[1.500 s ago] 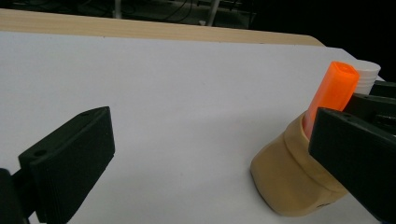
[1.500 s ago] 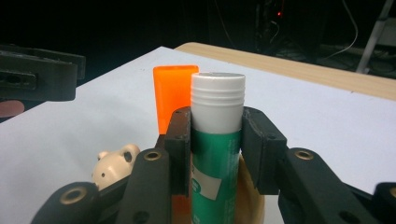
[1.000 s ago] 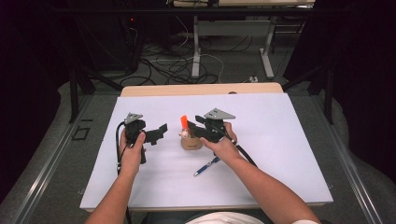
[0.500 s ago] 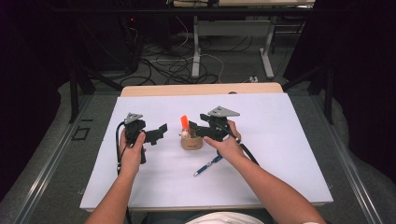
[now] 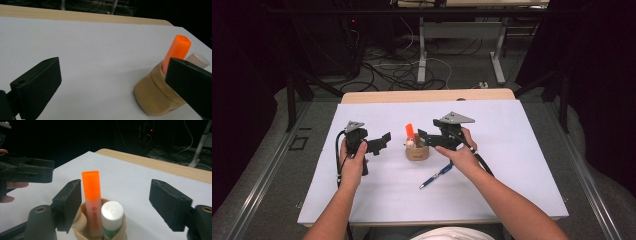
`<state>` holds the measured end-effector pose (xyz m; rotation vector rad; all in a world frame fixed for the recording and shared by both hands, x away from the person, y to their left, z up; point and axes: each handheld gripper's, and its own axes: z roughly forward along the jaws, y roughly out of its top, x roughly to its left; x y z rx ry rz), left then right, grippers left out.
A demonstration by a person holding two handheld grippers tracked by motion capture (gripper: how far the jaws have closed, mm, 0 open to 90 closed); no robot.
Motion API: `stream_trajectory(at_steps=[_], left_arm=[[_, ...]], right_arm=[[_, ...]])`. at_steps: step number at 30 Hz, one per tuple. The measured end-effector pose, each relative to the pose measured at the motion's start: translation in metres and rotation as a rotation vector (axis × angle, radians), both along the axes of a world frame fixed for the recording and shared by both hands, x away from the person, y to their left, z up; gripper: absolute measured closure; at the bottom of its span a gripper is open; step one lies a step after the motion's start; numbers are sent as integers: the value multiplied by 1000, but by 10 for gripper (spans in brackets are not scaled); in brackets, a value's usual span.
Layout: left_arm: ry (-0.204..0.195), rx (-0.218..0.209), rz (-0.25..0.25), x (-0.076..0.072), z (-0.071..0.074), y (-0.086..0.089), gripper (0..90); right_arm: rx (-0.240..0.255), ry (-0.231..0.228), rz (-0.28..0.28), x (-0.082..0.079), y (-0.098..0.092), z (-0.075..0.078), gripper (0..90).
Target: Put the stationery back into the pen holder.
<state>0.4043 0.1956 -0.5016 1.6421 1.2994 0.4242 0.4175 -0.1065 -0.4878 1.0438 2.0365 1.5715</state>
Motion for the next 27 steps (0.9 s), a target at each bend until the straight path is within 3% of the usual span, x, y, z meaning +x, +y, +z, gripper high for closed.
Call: stream_trajectory(at_steps=[4,9,11,12,14,18,20,27], left_arm=[[-3,-10,5,-1,1,0,3],[-15,-5,-3,-2,4,-3,3],[-11,-2,-11,-3,6,-3,3],[-15,0,-12,-3,7,-4,3],[-17,5,-15,-4,8,-5,3],[-17,7,-18,-4,8,-6,3],[-15,9,-17,-4,8,-6,3],[-17,3,-15,-4,8,-5,3]], right_arm=[[-11,-11,-11,-2,-7,4,213],[-40,-62,-35,-6,-19,8,162],[-47,-48,-43,-7,-24,10,162],[-46,-70,-45,-6,-26,9,162],[-51,-59,-46,-8,-31,11,168],[-56,-86,-45,-8,-39,11,167],[-83,-81,-54,-10,-43,12,154],[-96,-55,-14,-12,-52,14,159]])
